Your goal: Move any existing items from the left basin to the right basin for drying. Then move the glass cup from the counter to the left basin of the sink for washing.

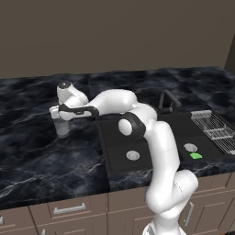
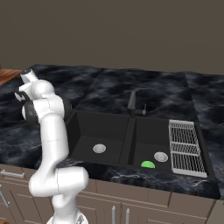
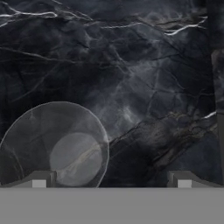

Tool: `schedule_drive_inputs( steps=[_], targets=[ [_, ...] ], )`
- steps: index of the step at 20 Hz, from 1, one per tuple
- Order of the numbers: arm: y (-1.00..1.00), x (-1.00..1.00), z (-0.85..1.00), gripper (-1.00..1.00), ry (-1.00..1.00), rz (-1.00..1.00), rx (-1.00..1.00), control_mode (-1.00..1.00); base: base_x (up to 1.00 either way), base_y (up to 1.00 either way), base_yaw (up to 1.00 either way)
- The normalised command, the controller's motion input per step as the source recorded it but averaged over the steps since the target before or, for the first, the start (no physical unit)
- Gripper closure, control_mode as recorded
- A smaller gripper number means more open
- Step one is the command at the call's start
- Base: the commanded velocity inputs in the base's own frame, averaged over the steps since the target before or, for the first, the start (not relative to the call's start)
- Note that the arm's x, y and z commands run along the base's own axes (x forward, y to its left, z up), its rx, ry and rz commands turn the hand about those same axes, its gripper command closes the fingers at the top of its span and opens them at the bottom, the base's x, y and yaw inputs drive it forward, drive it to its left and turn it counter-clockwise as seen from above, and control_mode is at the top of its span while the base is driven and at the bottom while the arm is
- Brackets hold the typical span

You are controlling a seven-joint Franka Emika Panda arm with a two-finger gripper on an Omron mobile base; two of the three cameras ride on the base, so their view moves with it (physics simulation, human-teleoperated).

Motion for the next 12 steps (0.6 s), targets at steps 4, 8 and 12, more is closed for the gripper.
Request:
schedule_drive_inputs(
  steps=[4,8,12],
  targets=[
    [0.0,0.04,-0.12,-1.0,0.0,0.0,0.0,-1.0,0.0,0.0,0.0],
    [0.0,0.05,-0.11,-1.0,0.0,0.0,0.0,-1.0,0.0,0.0,0.0],
    [0.0,0.07,-0.12,-1.0,0.0,0.0,0.0,-1.0,0.0,0.0,0.0]
  ],
)
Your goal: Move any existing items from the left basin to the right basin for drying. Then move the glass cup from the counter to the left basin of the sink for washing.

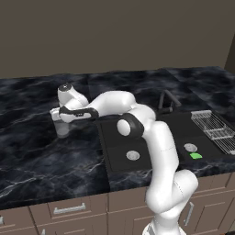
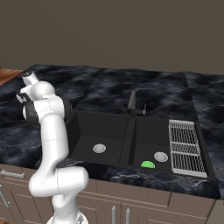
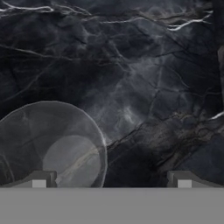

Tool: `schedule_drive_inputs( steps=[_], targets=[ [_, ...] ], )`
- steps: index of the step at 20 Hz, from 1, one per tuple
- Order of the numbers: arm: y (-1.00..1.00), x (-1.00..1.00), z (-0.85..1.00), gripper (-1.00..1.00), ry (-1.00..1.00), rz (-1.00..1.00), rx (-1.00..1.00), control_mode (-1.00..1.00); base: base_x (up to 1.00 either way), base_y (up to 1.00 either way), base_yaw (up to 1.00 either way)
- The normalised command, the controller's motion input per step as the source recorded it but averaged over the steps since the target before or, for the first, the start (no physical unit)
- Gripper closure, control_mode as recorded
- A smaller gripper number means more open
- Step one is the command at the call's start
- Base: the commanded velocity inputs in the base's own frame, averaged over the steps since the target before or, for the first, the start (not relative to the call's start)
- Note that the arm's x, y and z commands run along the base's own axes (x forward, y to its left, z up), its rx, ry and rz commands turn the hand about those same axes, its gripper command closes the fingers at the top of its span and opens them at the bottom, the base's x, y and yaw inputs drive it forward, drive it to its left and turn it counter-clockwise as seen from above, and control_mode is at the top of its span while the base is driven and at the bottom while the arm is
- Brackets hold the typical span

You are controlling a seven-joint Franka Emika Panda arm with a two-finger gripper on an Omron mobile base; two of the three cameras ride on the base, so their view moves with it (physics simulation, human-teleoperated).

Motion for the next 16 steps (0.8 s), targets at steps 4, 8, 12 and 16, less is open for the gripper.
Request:
schedule_drive_inputs(
  steps=[4,8,12,16],
  targets=[
    [0.0,0.04,-0.13,-1.0,0.0,0.0,0.0,-1.0,0.0,0.0,0.0],
    [0.0,0.01,-0.15,-1.0,0.0,0.0,0.0,-1.0,0.0,0.0,0.0],
    [0.0,0.02,-0.15,-1.0,0.0,0.0,0.0,-1.0,0.0,0.0,0.0],
    [0.0,0.03,-0.15,-1.0,0.0,0.0,0.0,-1.0,0.0,0.0,0.0]
  ],
)
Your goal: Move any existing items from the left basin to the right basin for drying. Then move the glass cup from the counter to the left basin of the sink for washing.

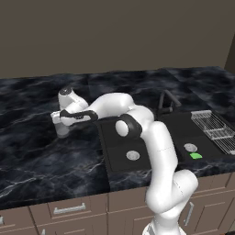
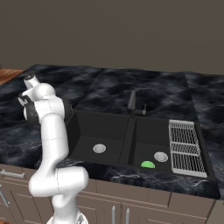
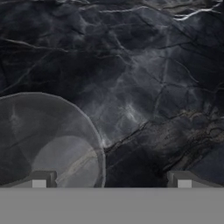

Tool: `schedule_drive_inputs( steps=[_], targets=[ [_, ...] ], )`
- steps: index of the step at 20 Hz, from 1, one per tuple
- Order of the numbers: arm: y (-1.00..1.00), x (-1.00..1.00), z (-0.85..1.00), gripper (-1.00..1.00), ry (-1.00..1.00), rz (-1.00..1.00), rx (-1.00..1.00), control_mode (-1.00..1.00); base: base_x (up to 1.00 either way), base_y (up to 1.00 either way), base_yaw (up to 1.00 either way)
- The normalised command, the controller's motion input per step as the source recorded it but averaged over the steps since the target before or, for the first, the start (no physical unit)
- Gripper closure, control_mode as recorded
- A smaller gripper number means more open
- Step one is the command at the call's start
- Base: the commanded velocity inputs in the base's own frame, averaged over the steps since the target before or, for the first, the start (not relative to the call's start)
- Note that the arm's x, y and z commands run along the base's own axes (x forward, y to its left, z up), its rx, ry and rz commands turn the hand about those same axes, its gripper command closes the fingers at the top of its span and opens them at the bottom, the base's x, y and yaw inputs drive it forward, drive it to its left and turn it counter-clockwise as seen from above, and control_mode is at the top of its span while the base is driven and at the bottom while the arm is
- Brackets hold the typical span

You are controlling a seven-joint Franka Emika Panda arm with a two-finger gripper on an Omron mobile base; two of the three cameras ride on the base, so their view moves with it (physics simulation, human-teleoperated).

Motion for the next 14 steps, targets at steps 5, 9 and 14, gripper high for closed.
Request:
schedule_drive_inputs(
  steps=[5,9,14],
  targets=[
    [0.0,0.0,-0.12,-1.0,0.0,0.0,0.01,-1.0,0.0,0.0,0.0],
    [0.0,0.01,-0.14,-1.0,0.0,0.0,0.0,-1.0,0.0,0.0,0.0],
    [0.0,0.03,-0.14,-1.0,0.0,0.0,0.0,-1.0,0.0,0.0,0.0]
  ],
)
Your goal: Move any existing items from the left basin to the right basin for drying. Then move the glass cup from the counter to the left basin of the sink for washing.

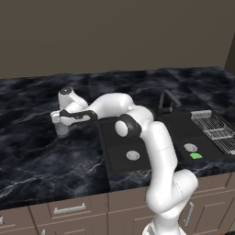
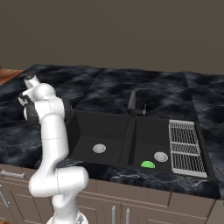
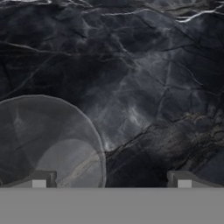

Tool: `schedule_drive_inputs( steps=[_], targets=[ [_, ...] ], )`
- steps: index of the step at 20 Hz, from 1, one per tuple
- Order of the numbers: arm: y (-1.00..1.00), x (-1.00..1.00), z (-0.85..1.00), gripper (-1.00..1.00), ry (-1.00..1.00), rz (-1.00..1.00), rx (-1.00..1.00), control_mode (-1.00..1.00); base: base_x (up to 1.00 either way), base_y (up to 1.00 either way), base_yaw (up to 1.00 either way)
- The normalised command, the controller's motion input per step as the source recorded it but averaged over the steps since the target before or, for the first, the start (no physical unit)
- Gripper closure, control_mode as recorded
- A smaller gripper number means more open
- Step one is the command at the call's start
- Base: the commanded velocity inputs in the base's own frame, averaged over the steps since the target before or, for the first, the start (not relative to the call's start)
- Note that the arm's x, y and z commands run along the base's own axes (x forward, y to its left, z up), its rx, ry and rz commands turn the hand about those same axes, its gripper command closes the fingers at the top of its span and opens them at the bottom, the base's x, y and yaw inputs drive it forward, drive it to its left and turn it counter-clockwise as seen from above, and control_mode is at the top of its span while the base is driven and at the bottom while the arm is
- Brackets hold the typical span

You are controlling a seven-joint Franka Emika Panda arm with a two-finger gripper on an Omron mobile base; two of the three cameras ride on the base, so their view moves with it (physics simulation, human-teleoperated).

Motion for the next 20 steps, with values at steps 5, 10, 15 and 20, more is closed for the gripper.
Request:
schedule_drive_inputs(
  steps=[5,10,15,20],
  targets=[
    [0.0,0.0,-0.16,-1.0,0.0,0.0,0.0,-1.0,0.0,0.0,0.0],
    [0.0,0.0,-0.16,-1.0,0.0,0.0,0.0,-1.0,0.0,0.0,0.0],
    [0.0,0.0,-0.2,-1.0,0.0,0.0,0.0,-1.0,0.0,0.0,0.0],
    [0.0,0.0,-0.19,-1.0,0.0,0.0,0.0,-1.0,0.0,0.0,0.0]
  ],
)
